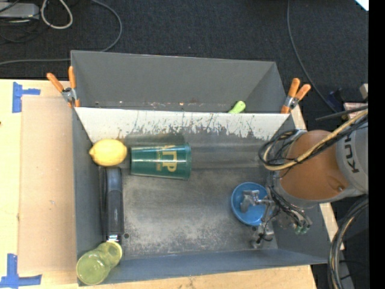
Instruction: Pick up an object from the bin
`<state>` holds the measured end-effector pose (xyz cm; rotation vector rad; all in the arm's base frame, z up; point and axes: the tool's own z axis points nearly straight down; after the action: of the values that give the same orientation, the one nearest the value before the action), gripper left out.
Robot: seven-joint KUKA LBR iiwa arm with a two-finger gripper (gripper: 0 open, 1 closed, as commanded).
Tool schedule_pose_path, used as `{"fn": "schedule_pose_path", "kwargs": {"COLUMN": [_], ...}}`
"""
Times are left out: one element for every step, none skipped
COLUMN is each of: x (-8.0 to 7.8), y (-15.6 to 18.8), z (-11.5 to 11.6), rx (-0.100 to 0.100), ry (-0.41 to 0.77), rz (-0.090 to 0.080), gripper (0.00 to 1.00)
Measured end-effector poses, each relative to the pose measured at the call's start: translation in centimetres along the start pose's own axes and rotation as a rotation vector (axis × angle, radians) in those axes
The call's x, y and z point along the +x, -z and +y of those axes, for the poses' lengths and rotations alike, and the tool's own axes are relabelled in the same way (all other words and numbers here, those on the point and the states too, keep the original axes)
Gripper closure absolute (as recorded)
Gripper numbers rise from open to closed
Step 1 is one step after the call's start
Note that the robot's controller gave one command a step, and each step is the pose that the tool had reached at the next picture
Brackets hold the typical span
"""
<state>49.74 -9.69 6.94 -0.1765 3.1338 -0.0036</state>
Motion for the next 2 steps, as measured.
{"fn": "schedule_pose_path", "kwargs": {"x": [0.0,-3.1], "y": [0.0,0.0], "z": [-0.3,2.7], "rx": [-0.001,-0.002], "ry": [0.068,0.271], "rz": [0.000,0.000], "gripper": [0.00,0.00]}}
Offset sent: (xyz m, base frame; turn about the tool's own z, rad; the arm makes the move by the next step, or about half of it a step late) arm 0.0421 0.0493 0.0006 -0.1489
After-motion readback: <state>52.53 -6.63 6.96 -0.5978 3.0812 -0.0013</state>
